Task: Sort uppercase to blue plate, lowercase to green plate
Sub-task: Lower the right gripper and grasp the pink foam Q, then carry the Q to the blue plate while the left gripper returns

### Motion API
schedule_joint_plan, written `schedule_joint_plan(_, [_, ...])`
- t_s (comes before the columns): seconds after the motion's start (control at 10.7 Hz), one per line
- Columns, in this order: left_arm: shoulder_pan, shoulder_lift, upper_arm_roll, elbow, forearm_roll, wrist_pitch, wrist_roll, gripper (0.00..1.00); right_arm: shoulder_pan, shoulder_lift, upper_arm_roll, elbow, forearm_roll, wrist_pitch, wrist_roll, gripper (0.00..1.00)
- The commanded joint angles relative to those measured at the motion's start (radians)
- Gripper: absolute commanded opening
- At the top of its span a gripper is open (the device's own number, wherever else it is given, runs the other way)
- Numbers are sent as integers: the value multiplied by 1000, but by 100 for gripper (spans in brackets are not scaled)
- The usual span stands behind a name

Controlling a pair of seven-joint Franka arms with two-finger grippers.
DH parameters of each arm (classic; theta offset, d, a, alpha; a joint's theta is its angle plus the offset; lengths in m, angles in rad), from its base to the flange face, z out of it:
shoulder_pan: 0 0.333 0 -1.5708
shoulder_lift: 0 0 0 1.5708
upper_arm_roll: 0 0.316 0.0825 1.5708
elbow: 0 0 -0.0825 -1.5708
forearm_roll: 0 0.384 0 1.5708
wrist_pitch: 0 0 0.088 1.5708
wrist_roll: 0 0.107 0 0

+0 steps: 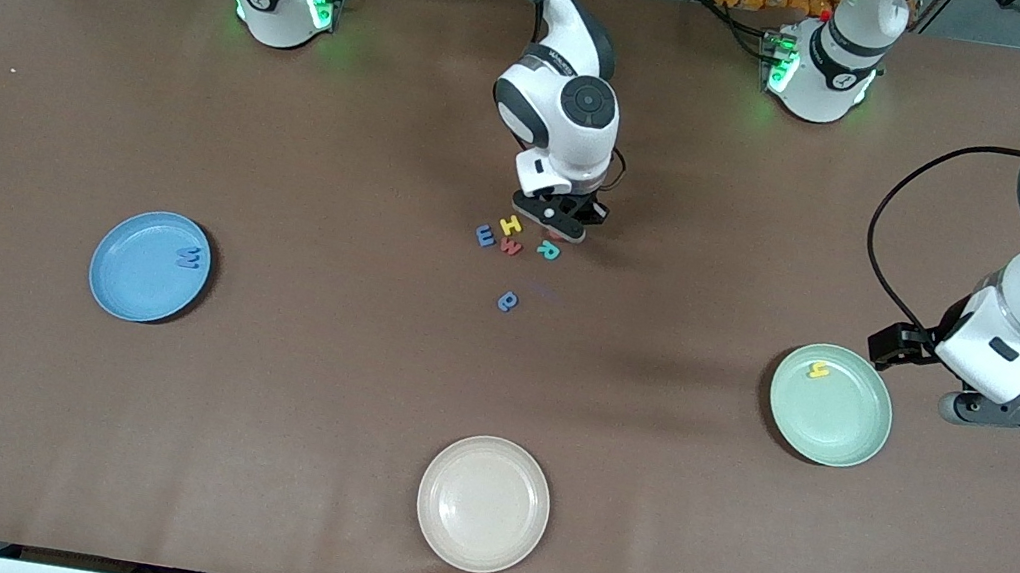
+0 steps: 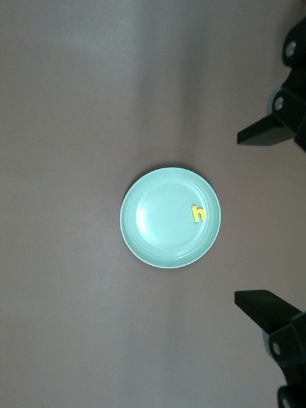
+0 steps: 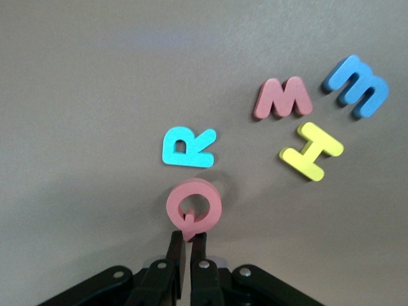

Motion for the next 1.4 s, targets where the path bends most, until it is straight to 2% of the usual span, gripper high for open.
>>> schedule_joint_plan(0.0, [3,-15,-25,4,-22,-17,1,100,-33,-38,-5,16,-12,-91,-81,0])
schedule_joint_plan(0.28, [1,-16,-25,2,-77,-17,7,100,-92,-90,-10,7,-12,-169,-233,0])
schedule_joint_plan(0.56, [0,-7,-57,-15,-85,-13,6,100,-188,-146,-10,1,-13,-269,-410,0])
schedule_joint_plan(0.93, [0,-7,-85,-88,-85,59,-5,100,-307,-218,-20,-27,-15,-343,-641,0])
schedule_joint_plan(1.3, [-29,22,-116,-108,-85,110,-55,100,-430,-284,-22,-73,-103,-383,-873,0])
